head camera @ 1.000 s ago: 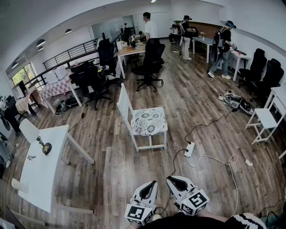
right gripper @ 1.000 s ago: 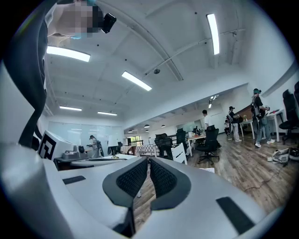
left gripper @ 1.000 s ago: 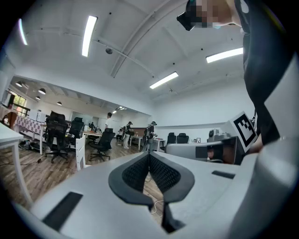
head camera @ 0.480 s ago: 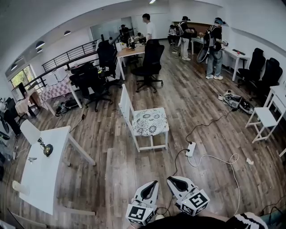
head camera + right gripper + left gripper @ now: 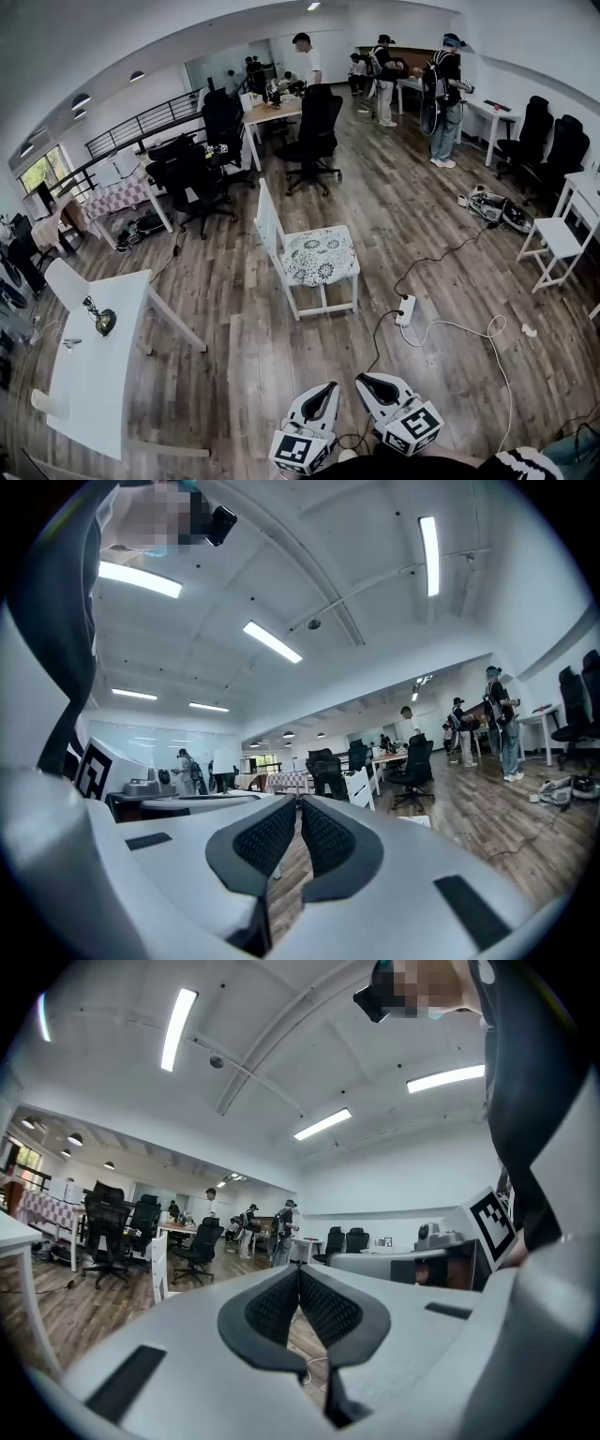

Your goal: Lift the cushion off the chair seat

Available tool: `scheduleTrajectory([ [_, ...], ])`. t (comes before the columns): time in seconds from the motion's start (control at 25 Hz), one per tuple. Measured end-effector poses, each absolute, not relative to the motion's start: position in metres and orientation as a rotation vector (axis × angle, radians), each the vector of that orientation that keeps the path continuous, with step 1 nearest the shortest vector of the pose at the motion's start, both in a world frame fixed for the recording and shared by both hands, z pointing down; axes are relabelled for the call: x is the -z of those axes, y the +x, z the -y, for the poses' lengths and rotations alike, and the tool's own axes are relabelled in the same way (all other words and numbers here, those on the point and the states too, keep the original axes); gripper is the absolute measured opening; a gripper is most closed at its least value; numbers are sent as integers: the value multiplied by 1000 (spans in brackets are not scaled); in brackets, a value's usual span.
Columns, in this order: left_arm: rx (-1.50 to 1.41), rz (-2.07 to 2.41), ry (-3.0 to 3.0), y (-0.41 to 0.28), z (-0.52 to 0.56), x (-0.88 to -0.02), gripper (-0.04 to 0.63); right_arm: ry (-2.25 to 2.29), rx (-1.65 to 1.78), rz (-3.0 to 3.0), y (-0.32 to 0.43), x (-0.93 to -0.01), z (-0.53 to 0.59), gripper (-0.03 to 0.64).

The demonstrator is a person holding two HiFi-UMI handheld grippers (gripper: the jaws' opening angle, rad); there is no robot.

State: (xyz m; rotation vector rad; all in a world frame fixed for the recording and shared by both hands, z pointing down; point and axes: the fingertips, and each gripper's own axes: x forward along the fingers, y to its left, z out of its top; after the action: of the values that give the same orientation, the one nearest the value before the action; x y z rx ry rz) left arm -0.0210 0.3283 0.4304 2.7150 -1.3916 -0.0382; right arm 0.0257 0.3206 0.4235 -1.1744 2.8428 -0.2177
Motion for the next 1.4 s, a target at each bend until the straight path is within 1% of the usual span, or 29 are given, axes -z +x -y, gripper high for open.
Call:
scheduleTrajectory([
  [0.36,18,1306,2734,-20,-325,-440,5,-1235,281,-2812,26,-435,-321,35],
  [0.6,-16,1297,2729,-21,-304,-447,5,-1206,294,-2817,21,-438,-294,35],
  [0.84,-23,1367,2697,-25,-258,-443,5,-1135,308,-2857,15,-439,-249,35],
  [1.24,3,1429,2673,-2,-162,-439,5,-1077,298,-2880,36,-427,-148,35],
  [1.4,-38,1450,2652,10,-130,-439,5,-1044,289,-2894,48,-427,-115,35],
])
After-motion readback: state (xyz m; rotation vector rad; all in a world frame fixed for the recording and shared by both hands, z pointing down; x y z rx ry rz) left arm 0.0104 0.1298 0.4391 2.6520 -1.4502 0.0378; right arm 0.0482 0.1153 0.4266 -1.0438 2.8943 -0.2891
